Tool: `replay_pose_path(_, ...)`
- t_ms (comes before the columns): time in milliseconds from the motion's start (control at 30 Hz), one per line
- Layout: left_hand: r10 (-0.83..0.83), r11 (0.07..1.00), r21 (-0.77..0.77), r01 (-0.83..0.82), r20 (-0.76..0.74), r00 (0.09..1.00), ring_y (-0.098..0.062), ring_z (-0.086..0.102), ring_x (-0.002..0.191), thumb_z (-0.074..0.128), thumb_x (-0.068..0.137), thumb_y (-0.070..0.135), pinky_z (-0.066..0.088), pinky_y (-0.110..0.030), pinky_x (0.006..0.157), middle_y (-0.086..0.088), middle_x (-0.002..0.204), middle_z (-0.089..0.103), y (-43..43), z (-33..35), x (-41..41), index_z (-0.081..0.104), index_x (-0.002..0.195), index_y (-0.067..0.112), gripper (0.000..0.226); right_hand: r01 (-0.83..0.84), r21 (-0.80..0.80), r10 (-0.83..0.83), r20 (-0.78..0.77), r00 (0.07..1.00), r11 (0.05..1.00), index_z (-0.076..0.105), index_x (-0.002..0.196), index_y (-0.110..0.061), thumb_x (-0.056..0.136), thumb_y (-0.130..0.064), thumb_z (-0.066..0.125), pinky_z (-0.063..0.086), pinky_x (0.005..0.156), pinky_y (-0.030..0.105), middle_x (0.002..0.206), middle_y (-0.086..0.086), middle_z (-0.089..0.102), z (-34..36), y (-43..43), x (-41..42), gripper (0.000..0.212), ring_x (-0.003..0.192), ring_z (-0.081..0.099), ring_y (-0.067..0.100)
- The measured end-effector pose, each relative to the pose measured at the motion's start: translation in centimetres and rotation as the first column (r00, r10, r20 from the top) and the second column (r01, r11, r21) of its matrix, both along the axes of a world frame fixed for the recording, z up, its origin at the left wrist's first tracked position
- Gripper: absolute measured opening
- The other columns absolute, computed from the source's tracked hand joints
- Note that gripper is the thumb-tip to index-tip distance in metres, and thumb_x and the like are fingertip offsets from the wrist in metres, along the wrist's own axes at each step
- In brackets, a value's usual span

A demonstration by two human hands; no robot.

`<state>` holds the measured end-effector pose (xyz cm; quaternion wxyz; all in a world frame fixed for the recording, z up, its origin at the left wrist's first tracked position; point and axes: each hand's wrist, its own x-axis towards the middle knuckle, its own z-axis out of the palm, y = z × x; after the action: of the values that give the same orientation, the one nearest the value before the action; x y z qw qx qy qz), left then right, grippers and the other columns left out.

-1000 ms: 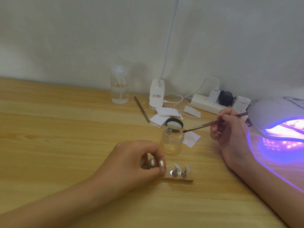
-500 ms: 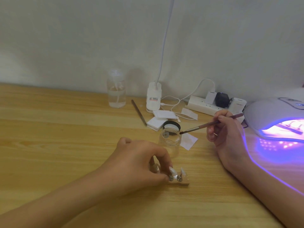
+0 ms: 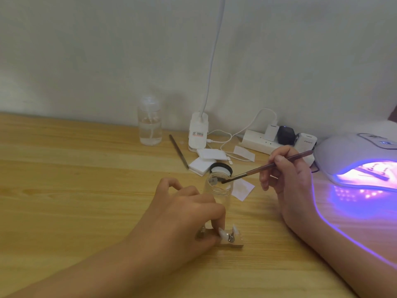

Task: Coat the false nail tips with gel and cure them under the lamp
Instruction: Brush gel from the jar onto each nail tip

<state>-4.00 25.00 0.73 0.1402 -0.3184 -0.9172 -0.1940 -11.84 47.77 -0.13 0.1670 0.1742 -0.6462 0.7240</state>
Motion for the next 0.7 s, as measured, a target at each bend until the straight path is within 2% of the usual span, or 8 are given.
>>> replay_pose_path(33, -0.005, 1.000, 0.002, 0.005, -0.029, 1.000, 0.003, 0.056, 0.075, 0.065, 0.074, 0.044, 0.037, -0.037, 0.089, 0.027, 0.074, 0.059, 0.0, 0.0, 0.1, 0.061, 0.076, 0.038, 0.007, -0.001, 0.040, 0.002, -0.024, 1.000, 0.999, 0.058, 0.077, -0.023, 0.095, -0.017, 0.046, 0.046, 0.048, 0.023, 0.059, 0.004, 0.058, 0.2, -0.2, 0.2, 0.022, 0.054, 0.057, 0.017)
replay_pose_path(100, 0.000, 0.999, 0.041, 0.001, -0.013, 1.000, 0.004, 0.057, 0.079, 0.061, 0.076, 0.047, 0.032, -0.036, 0.093, 0.028, 0.078, 0.064, -0.1, 0.1, 0.3, 0.061, 0.077, 0.040, 0.007, -0.007, 0.140, 0.017, -0.076, 0.997, 0.990, 0.056, 0.083, -0.018, 0.098, -0.018, 0.049, 0.048, 0.049, 0.024, 0.062, 0.005, 0.060, 0.6, -0.6, 0.7, 0.017, 0.056, 0.059, 0.018)
replay_pose_path(167, -0.002, 0.973, 0.231, -0.030, 0.134, 0.991, 0.003, 0.058, 0.089, 0.057, 0.078, 0.053, 0.026, -0.029, 0.098, 0.031, 0.087, 0.067, -0.2, 0.8, 0.3, 0.061, 0.083, 0.042, 0.013, -0.017, 0.242, 0.042, -0.099, 0.994, 0.970, 0.054, 0.088, -0.013, 0.100, -0.022, 0.050, 0.051, 0.051, 0.023, 0.066, 0.006, 0.062, 1.0, -1.2, 1.0, 0.016, 0.057, 0.060, 0.017)
replay_pose_path(267, -0.139, 0.819, 0.561, -0.117, 0.393, 0.909, -0.005, 0.066, 0.088, 0.074, 0.074, 0.043, 0.047, -0.029, 0.093, 0.020, 0.088, 0.075, -0.8, 2.2, -1.2, 0.067, 0.084, 0.034, 0.015, -0.024, 0.353, 0.054, -0.077, 0.996, 0.935, 0.054, 0.089, -0.008, 0.101, -0.013, 0.049, 0.051, 0.052, 0.024, 0.066, 0.007, 0.062, 1.2, -2.0, 1.0, 0.014, 0.056, 0.059, 0.017)
replay_pose_path(367, -0.170, 0.696, 0.683, -0.220, 0.454, 0.874, -0.016, 0.070, 0.094, 0.077, 0.074, 0.036, 0.051, -0.029, 0.088, 0.011, 0.089, 0.077, -1.6, 2.7, -3.3, 0.068, 0.086, 0.023, 0.020, -0.034, 0.409, 0.055, -0.040, 0.998, 0.912, 0.055, 0.088, -0.009, 0.100, -0.010, 0.049, 0.051, 0.053, 0.025, 0.065, 0.007, 0.063, 1.1, -2.5, 1.0, 0.014, 0.056, 0.059, 0.017)
replay_pose_path(500, -0.155, 0.597, 0.746, -0.296, 0.469, 0.870, -0.022, 0.066, 0.085, 0.074, 0.083, 0.019, 0.048, -0.008, 0.072, 0.008, 0.088, 0.078, -1.6, 0.8, -5.0, 0.066, 0.096, 0.019, 0.015, -0.021, 0.360, 0.036, -0.034, 0.999, 0.933, 0.054, 0.087, -0.008, 0.101, -0.009, 0.048, 0.051, 0.051, 0.024, 0.064, 0.007, 0.064, 1.1, -2.5, 0.9, 0.015, 0.055, 0.059, 0.018)
replay_pose_path(600, -0.147, 0.609, 0.751, -0.255, 0.423, 0.894, -0.002, 0.059, 0.069, 0.076, 0.079, 0.023, 0.044, -0.007, 0.067, 0.007, 0.084, 0.077, -1.5, -0.4, -5.2, 0.068, 0.090, 0.020, 0.014, 0.029, 0.276, -0.023, -0.024, 0.999, 0.961, 0.053, 0.089, -0.006, 0.102, -0.012, 0.046, 0.050, 0.050, 0.023, 0.063, 0.003, 0.063, 1.1, -2.1, 0.7, 0.016, 0.056, 0.059, 0.017)
replay_pose_path(700, -0.180, 0.597, 0.768, -0.232, 0.410, 0.894, -0.005, 0.055, 0.067, 0.076, 0.071, 0.034, 0.045, -0.013, 0.065, 0.003, 0.083, 0.075, -1.6, -1.2, -5.5, 0.073, 0.084, 0.023, 0.017, 0.070, 0.157, -0.079, 0.055, 0.995, 0.985, 0.055, 0.089, -0.009, 0.103, -0.016, 0.045, 0.049, 0.050, 0.023, 0.062, 0.001, 0.061, 0.9, -1.8, 0.5, 0.018, 0.056, 0.058, 0.014)
